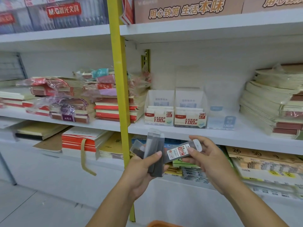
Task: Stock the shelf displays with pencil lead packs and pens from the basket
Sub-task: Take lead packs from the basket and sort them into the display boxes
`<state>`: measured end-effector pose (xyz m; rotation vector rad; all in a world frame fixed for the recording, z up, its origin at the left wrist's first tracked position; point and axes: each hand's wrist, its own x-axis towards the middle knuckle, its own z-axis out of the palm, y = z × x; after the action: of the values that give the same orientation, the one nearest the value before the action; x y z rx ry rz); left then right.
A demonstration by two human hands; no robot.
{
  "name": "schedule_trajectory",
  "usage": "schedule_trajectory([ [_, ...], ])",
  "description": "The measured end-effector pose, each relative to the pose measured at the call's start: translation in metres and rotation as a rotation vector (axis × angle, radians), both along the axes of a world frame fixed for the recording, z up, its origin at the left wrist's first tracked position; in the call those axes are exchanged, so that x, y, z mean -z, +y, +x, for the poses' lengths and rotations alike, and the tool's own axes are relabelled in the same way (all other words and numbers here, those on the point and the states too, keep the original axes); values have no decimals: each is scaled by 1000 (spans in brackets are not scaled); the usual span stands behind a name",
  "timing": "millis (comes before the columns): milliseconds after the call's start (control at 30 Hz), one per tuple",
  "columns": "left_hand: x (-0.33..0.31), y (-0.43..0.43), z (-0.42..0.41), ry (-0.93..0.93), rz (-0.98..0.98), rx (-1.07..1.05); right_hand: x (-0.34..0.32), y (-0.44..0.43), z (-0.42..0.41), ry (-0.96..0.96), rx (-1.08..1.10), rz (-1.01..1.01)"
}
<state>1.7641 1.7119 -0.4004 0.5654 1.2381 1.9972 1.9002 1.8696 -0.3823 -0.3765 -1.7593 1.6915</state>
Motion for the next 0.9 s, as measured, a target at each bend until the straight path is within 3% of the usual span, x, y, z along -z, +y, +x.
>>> schedule_trajectory([
  [133, -14, 9, -8, 13, 42, 13, -19, -3, -8, 145, 198, -11],
  [300, -36, 26, -44, 22, 38, -217, -104, 26, -52, 205, 322, 442],
  [433, -35, 38, -70, 44, 23, -369, -151, 54, -116, 80, 341, 795],
  [600, -31, 46, -91, 47, 30, -408, -154, 71, -185, -130, 255, 1101],
  [833, -31, 48, -104, 162, 0, -363, -151, 83, -223, -336, 110, 1043],
  [900, -33, 46, -106, 136, 10, -364, -150, 84, -228, -417, 150, 1157],
])
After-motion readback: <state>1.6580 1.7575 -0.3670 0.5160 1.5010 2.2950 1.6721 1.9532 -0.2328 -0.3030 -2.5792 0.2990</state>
